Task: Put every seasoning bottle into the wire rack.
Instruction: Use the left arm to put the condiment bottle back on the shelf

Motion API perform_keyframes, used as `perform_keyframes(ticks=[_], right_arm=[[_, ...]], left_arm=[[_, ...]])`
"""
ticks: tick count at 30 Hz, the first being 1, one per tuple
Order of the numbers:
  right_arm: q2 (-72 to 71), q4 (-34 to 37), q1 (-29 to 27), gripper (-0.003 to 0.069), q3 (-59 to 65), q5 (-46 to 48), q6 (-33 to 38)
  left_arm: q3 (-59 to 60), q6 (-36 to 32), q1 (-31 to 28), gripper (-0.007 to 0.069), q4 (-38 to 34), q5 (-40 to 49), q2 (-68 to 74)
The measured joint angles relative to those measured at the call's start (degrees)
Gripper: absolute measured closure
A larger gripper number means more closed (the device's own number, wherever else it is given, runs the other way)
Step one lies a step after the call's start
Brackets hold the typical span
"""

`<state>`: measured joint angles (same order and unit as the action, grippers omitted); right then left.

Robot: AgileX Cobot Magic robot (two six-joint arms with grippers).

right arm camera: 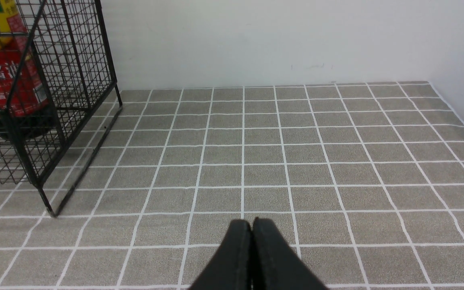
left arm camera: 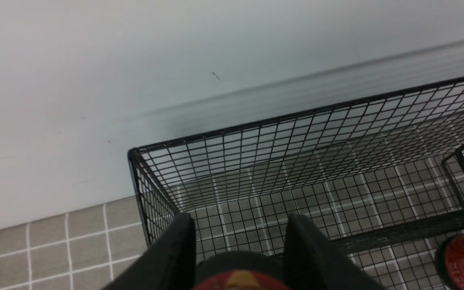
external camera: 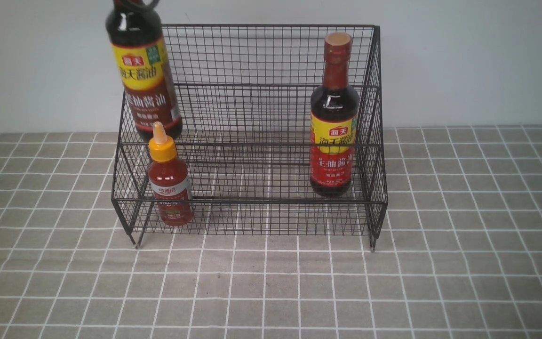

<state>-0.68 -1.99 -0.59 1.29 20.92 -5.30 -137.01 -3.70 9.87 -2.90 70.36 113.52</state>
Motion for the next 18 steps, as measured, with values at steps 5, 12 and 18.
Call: perform_keyframes(ticks=[5,12,18], right_arm=[[0.0,0.0,0.0,0.0673,0.0,0.0,0.0],[0.0,0.0,0.0,0.0673,0.0,0.0,0.0],[0.0,0.1,0.0,0.0673,0.0,0.0,0.0]], left_arm=[[0.0,0.0,0.0,0.0363,-0.2,0.6,1.8],[0.0,0.0,0.0,0.0363,-0.2,3.7,5.8],[0.0,1.2,0.0,0.0363,-0.4,3.7,8.1]])
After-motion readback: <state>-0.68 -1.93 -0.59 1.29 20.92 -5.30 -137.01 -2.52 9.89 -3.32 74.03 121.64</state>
